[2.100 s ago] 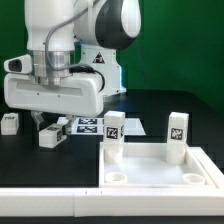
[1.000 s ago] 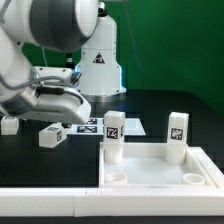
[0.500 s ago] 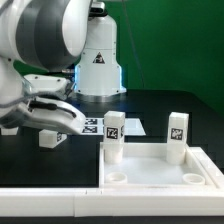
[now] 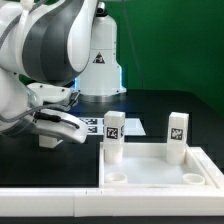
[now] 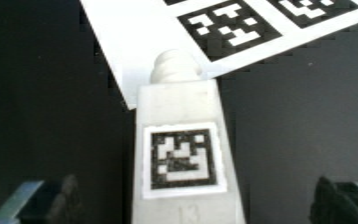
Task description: Assemble square table
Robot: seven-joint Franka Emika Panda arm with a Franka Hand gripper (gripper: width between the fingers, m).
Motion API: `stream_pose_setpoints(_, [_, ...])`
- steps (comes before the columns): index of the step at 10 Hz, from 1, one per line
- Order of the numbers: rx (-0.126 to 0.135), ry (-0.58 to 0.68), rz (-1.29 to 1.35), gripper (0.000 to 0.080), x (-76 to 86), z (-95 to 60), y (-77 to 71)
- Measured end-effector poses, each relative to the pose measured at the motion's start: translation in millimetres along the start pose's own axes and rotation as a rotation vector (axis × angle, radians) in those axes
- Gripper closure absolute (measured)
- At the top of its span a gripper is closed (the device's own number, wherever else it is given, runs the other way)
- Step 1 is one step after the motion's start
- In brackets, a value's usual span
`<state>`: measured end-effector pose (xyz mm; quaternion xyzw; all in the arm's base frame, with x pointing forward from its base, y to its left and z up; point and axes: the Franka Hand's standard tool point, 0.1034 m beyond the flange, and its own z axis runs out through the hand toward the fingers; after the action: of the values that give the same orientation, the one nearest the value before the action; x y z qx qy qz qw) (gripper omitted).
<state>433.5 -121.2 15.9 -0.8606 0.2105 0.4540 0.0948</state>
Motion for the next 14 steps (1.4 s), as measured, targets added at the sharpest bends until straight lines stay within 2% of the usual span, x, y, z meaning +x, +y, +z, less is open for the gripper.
stream_pose_setpoints(1, [0.000, 0.000, 0.000, 0.0284, 0.1, 0.1, 0.2])
stream_pose_setpoints(2, [0.000, 0.000, 0.000, 0.0284, 0.1, 0.1, 0.3])
stream_pose_setpoints(3, [0.001, 0.000, 0.001, 0.0441, 0.1, 0.0, 0.5])
stream_pose_setpoints(4, [0.001, 0.001, 0.001, 0.0517, 0.2, -0.2, 0.5])
stream_pose_setpoints(5, [0.001, 0.025, -0.002, 0.0517, 1.8, -3.9, -0.5])
stream_pose_setpoints(6, [0.008, 0.027, -0.014, 0.0517, -5.5, -15.6, -2.8])
stream_pose_setpoints(7, [0.019, 0.061, -0.027, 0.0517, -12.5, -40.5, -5.2])
stream_pose_setpoints(8, [0.022, 0.165, -0.051, 0.0517, -16.2, -70.6, -13.9])
stream_pose_setpoints(9, [0.027, 0.259, -0.087, 0.0517, -32.5, -101.2, -26.4])
stream_pose_setpoints(10, [0.026, 0.364, -0.110, 0.0517, -36.9, -116.3, -31.7])
stream_pose_setpoints(11, [0.030, 0.405, -0.099, 0.0516, -32.2, -105.5, -27.3])
stream_pose_setpoints(14, [0.026, 0.605, -0.104, 0.0515, -23.2, -114.0, -31.5])
